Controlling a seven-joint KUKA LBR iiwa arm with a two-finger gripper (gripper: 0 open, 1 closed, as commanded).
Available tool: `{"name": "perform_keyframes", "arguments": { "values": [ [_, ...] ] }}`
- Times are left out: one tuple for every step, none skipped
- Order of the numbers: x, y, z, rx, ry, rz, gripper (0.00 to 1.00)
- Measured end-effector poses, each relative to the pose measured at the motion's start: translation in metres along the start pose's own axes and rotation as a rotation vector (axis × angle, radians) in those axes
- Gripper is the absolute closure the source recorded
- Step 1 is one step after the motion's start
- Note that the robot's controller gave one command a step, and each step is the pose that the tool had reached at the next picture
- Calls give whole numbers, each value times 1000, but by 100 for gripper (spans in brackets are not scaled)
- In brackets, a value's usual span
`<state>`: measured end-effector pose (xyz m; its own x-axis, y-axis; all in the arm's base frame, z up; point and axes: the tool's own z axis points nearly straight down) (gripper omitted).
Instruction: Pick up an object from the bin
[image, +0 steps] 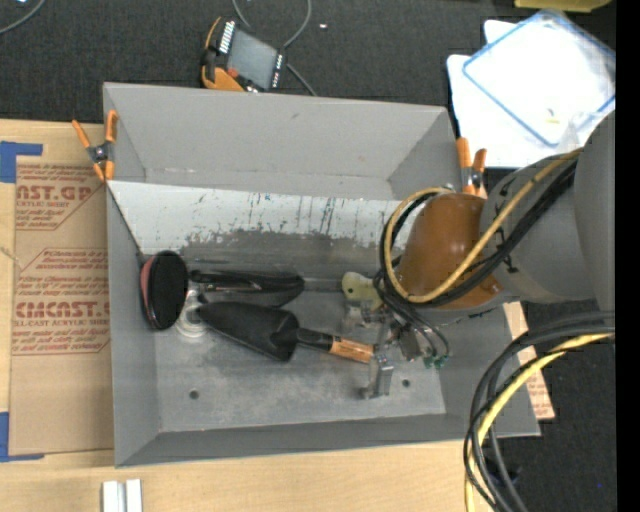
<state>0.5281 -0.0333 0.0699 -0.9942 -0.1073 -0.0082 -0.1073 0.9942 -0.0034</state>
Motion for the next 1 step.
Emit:
{"name": "perform_keyframes", "arguments": {
  "values": [
    [-2,30,3,-7,9,-24,0]
  ]
}}
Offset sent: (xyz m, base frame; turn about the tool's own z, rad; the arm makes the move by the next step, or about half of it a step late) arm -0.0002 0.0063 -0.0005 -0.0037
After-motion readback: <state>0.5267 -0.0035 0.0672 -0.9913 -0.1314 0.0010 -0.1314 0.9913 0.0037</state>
